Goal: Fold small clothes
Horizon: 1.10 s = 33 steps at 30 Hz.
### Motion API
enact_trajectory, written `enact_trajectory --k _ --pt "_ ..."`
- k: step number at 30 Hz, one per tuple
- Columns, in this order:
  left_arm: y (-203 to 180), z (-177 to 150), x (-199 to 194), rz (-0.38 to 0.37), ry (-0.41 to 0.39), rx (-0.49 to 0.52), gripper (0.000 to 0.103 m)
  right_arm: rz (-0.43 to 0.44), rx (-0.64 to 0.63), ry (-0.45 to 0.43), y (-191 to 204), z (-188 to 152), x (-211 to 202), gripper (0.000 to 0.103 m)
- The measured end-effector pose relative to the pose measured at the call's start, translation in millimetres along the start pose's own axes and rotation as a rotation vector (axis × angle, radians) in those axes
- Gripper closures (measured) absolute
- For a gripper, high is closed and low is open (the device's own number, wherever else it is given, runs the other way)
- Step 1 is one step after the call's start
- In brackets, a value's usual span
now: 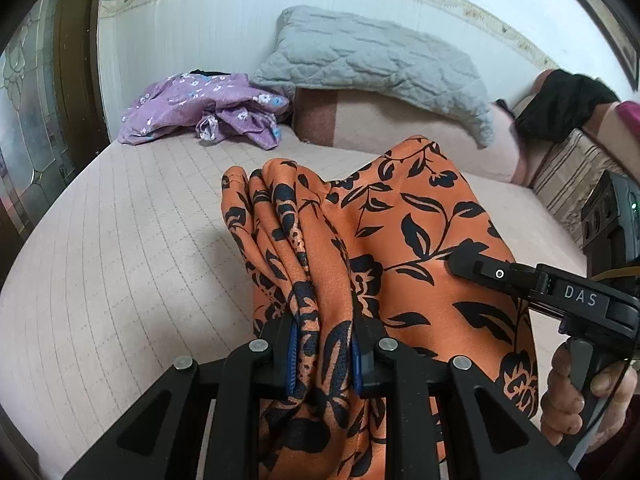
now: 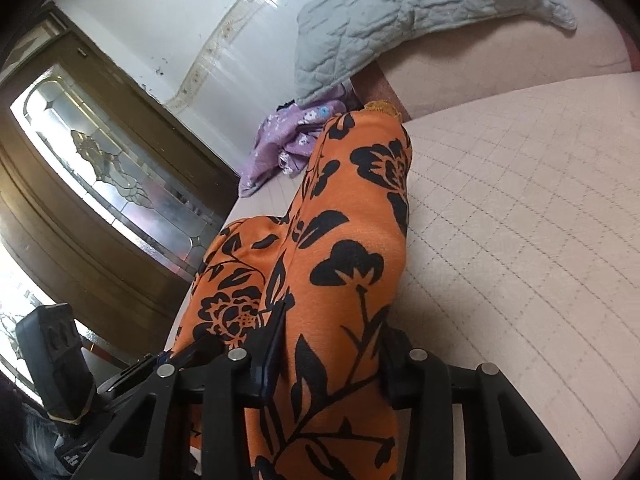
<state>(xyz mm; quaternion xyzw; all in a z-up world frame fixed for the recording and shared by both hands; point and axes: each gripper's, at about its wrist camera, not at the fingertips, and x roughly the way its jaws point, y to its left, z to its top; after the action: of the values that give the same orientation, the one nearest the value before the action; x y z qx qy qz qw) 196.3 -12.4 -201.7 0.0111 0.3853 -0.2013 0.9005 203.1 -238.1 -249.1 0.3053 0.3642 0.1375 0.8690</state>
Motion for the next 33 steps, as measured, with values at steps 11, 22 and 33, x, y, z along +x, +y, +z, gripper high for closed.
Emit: enact_trajectory --k 11,22,33 --pt "-49.9 -58.6 -37.1 -0.040 0.016 0.042 0.082 0.014 0.081 -0.014 -19.7 -49.8 -76.9 0.063" --pt "-63.0 -88.4 0.9 0.167 0.149 0.163 0.054 -0.164 0.201 0.064 -82.7 -90.3 -81.0 0.034" --pt "-60.6 -124.5 -22.5 0.353 0.093 0.210 0.033 -0.181 0.006 0.046 -20.4 -129.3 -105.6 0.041"
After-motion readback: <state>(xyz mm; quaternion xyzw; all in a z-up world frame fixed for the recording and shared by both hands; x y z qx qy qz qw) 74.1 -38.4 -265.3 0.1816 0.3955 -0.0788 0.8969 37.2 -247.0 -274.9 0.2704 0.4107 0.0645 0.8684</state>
